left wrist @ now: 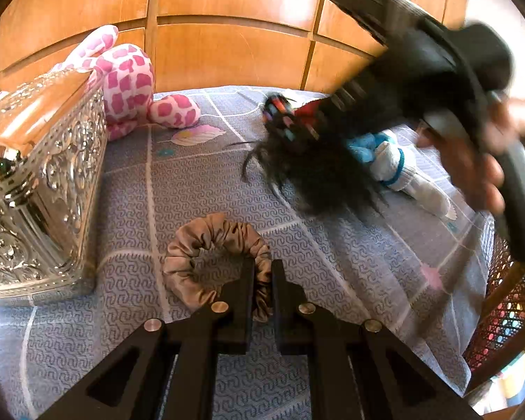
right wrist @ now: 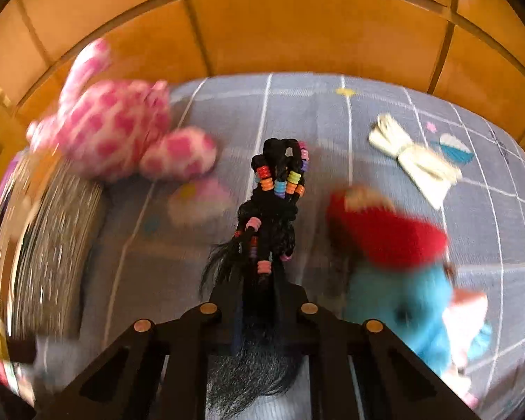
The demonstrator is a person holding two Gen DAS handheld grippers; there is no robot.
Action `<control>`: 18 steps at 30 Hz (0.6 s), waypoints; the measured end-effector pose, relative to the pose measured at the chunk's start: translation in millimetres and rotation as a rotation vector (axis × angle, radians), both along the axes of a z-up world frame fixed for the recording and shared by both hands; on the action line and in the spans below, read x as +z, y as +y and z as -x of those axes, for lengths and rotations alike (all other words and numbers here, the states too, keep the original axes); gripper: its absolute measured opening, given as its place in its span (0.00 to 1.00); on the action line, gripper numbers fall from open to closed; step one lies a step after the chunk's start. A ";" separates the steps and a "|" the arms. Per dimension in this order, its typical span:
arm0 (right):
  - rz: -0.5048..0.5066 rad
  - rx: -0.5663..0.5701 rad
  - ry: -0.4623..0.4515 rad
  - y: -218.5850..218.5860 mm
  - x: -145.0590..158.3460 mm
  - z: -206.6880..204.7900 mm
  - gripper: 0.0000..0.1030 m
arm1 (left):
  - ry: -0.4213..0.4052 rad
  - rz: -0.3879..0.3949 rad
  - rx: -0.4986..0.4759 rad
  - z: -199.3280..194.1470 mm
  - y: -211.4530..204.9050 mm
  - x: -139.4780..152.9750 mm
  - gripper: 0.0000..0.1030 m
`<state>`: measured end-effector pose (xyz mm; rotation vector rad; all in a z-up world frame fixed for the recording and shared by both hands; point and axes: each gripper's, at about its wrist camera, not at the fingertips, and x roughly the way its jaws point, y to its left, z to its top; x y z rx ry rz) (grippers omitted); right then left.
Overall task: Organize soft objects
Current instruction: 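Grasp the black beaded hair tuft with the right gripper, then carry the brown scrunchie into the gold tray with the left gripper and release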
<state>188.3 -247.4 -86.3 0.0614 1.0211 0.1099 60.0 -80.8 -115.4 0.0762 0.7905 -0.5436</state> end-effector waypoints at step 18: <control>0.086 0.043 0.080 2.9 -31.3 24.6 0.15 | -0.046 0.051 0.036 -32.9 -0.2 96.9 0.08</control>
